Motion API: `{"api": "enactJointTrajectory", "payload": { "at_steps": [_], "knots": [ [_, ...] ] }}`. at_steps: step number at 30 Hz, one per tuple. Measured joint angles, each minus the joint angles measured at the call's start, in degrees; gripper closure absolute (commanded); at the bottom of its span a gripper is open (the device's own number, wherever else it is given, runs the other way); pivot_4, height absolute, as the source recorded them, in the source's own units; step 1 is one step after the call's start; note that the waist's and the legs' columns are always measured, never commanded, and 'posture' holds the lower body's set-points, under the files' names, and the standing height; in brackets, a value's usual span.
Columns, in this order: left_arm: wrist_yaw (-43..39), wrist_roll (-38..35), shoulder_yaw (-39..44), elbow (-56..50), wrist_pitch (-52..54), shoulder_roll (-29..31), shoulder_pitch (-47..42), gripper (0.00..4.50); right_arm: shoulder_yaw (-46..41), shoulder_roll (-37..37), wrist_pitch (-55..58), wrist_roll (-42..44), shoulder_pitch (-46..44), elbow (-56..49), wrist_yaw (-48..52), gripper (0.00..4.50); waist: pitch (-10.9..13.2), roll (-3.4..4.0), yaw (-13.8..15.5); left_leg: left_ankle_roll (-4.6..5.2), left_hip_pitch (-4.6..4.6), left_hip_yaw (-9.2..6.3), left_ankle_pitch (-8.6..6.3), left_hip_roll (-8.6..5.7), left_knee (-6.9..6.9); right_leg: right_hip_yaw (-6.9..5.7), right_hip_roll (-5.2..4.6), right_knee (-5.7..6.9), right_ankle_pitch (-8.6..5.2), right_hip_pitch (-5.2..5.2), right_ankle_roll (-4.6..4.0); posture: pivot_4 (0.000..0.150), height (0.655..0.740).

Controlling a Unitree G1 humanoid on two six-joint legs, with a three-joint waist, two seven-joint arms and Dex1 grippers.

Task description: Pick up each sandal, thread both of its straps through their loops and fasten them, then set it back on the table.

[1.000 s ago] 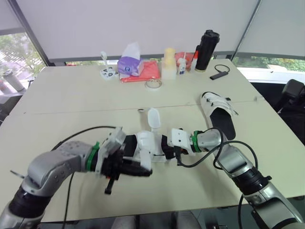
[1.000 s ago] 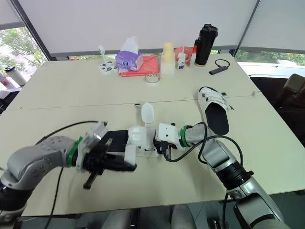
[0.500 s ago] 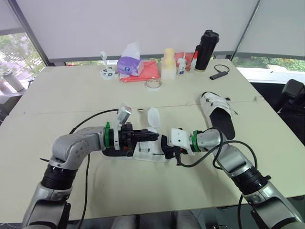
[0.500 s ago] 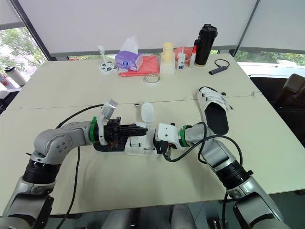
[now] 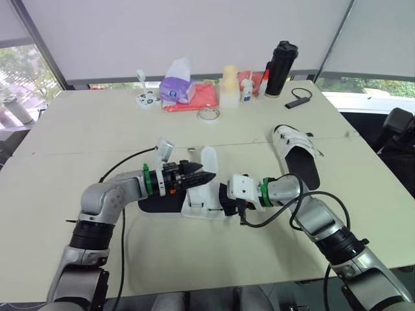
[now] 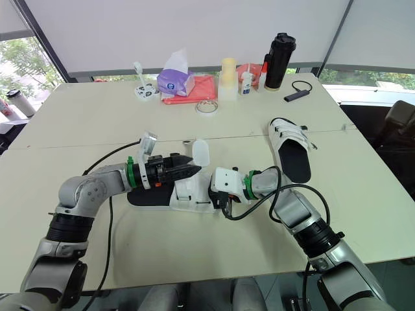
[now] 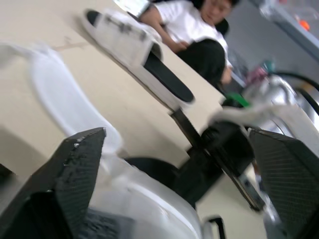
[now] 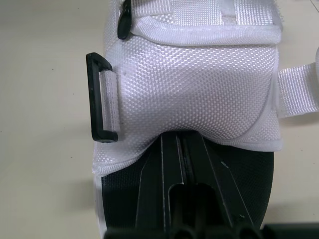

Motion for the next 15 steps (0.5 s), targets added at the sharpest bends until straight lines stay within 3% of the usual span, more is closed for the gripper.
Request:
{"api": "enactJointTrajectory", "payload": {
  "at_steps": [7,15],
  "knots": [
    [4.99,0.12,7.38,5.06,-1.69,-1.51,-4.40,0.03,0.00,-0.02,0.03,-0.01,0.07,-0.02,-0.02,4.50,0.00,-0.03,0.00,-0.05,0.01,0.00,0.03,-0.03,0.06,-0.01,0.01,0.05,0.08,0.03,0.15,0.150,0.7296],
    [5.20,0.76,7.37,6.05,5.83,4.62,1.48,0.03,-0.06,-0.26,0.10,-0.04,0.34,-0.24,-0.08,4.50,-0.01,-0.01,-0.01,-0.05,0.03,-0.01,0.03,-0.03,0.05,0.00,0.02,0.06,0.05,0.04,0.12,0.150,0.7296]
  ]
}}
